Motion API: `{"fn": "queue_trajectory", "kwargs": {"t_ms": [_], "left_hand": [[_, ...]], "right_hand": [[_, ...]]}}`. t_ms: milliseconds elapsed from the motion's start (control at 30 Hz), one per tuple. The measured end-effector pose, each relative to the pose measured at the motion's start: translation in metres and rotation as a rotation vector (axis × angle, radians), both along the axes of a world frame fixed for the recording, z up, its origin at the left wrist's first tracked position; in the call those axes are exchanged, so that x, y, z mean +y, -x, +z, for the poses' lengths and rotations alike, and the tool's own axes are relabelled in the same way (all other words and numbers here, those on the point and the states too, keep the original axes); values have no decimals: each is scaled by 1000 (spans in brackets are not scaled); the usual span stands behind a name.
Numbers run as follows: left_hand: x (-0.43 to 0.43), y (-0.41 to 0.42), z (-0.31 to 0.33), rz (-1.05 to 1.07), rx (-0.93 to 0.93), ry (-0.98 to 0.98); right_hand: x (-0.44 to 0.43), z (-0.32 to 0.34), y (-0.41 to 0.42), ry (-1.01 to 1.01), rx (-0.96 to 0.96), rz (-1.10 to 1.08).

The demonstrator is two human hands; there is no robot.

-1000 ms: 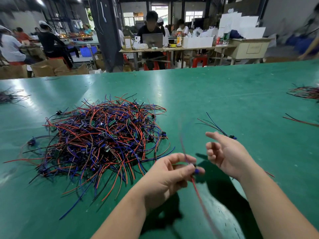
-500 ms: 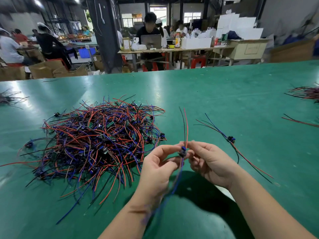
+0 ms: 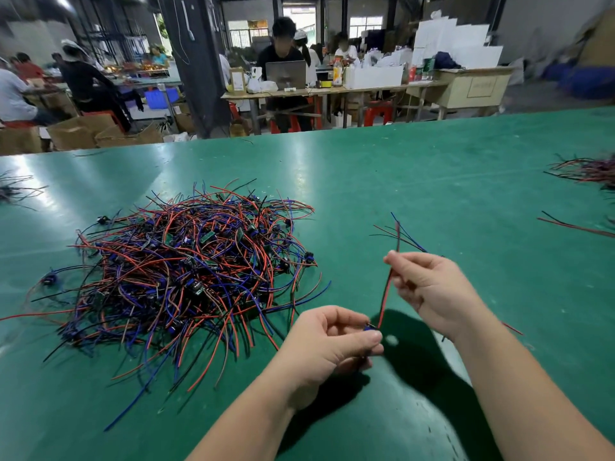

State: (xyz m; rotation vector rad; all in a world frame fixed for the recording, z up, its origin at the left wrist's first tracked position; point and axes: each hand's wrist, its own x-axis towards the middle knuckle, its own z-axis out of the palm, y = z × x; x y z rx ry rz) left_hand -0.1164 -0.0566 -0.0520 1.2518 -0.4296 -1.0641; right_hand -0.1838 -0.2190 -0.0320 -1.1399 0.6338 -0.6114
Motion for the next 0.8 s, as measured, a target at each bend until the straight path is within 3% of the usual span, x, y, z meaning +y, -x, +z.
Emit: {"fn": "queue_trajectory", "kwargs": {"t_ms": [133,300,367,433,500,567,667,800], "left_hand": [[0,5,0,-77,-12,-38],[-1,-4,-3,107,35,-45],[-3,-8,-4,230,92,-23],[-6,-13,-4,302,157,31],[-7,-16,-3,296,209,80],[-6,-17,-2,232,248,79],[-4,-17,-1,93,276,41],[-4,-11,0,67,184,0]], "right_hand": [[-14,-1,4,-109,-72,-196],[-13,-1,2,-185,-188,-288],[-9,1,4,-39,-114,-251],[2,-2,5,333,37,-80],[17,-5,1,665,161,179],[25,-12,-2,829,264,304],[19,-18,-6,827,326,187],[-9,-19,-1,959,444,-230]]}}
